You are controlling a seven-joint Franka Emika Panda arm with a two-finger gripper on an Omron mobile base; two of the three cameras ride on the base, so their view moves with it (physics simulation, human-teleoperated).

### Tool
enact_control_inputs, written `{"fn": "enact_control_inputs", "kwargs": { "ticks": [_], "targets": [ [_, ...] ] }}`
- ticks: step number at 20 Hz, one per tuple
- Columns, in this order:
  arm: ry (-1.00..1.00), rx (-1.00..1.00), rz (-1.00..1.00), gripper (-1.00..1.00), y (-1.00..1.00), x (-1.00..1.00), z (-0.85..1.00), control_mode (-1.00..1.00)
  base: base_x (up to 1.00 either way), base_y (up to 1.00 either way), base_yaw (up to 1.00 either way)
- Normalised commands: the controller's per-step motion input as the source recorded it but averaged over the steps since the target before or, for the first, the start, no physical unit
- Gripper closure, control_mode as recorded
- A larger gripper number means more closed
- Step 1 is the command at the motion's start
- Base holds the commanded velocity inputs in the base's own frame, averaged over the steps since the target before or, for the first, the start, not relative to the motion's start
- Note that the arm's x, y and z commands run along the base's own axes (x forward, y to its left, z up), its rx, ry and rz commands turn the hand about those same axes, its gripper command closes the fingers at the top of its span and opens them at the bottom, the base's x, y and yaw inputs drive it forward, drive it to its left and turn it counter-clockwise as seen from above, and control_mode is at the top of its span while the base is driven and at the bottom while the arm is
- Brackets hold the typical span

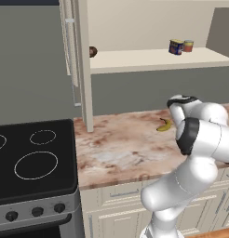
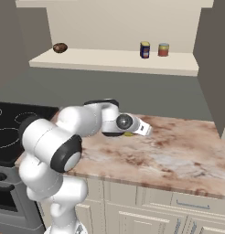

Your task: Pick the cans from the counter and place them in their designated side in the cabinet.

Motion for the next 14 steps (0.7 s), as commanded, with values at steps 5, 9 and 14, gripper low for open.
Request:
{"fn": "enact_control_inputs", "kwargs": {
  "ticks": [5, 9, 14],
  "targets": [
    [-0.01, -0.01, 0.01, 1.00, 0.14, -0.01, 0.26, -1.00, 0.00, 0.00, 0.00],
    [0.00, -0.02, 0.00, 1.00, 0.15, 0.00, 0.29, -1.00, 0.00, 0.00, 0.00],
    [0.00, -0.03, 0.00, 1.00, 0.03, -0.04, 0.37, -1.00, 0.00, 0.00, 0.00]
  ]
}}
